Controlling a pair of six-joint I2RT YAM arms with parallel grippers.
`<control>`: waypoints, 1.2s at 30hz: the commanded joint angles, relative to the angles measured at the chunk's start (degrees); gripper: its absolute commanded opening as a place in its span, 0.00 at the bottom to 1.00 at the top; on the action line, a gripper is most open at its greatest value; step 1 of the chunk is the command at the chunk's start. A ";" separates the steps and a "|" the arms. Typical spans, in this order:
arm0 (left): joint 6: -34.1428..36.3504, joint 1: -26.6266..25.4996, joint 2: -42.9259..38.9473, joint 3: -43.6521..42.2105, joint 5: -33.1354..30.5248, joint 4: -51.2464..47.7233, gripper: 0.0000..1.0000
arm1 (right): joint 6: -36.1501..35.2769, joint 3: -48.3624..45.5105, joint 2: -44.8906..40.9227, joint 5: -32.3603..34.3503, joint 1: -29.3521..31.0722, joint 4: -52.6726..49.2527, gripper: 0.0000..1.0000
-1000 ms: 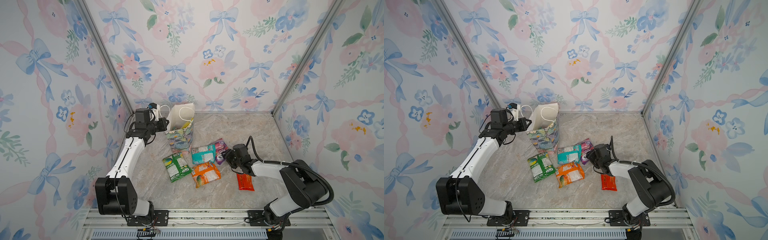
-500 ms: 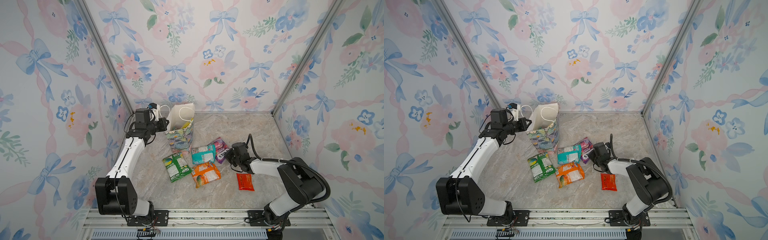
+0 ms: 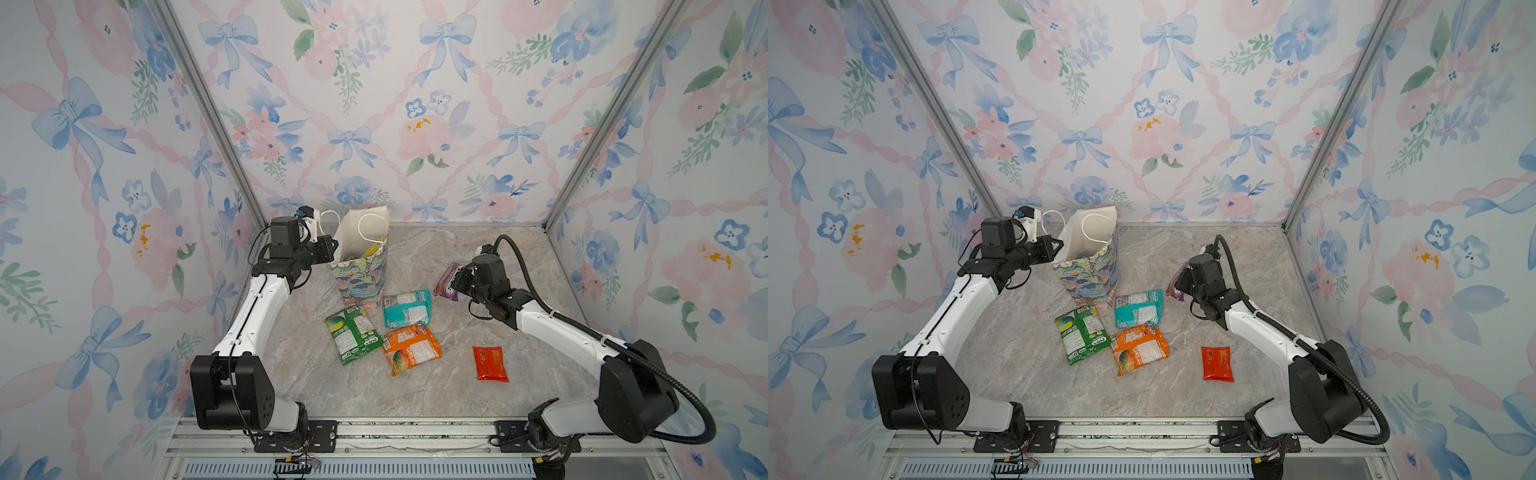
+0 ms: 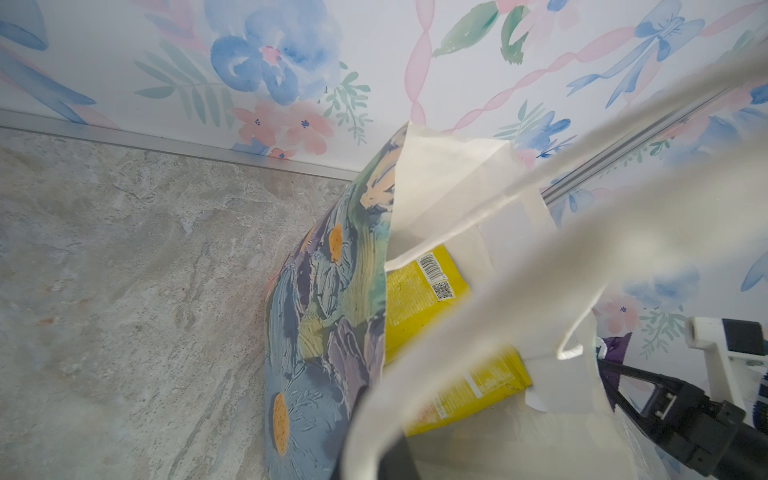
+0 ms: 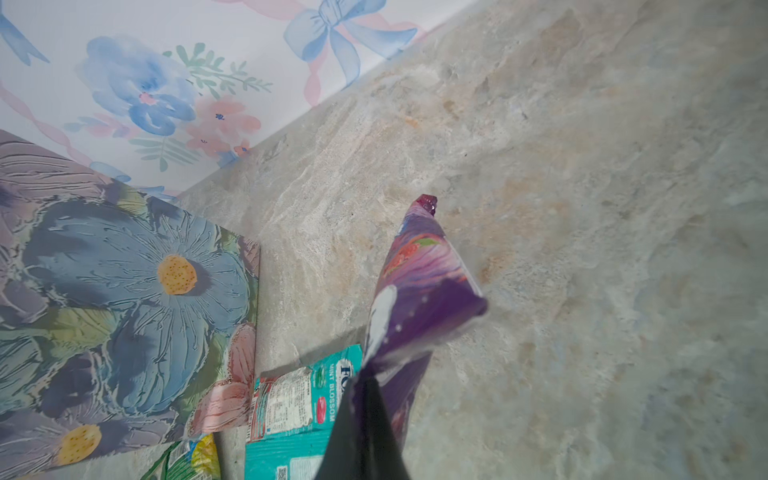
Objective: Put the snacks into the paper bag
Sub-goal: 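Close the right gripper on the purple packet and lift it, then carry the purple packet over the bag mouth with the right gripper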
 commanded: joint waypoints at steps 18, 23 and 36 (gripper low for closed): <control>1.12 0.41 -0.39 -0.01 1.60 0.55 0.00 | -17.01 32.43 -0.01 -10.65 9.51 -17.39 0.00; 1.12 0.40 -0.30 -0.01 1.69 0.55 0.00 | -17.52 38.25 1.39 -13.14 13.93 -18.73 0.00; 1.02 0.40 -0.46 0.03 1.86 0.48 0.00 | -19.32 56.07 13.46 -15.68 20.59 -19.95 0.00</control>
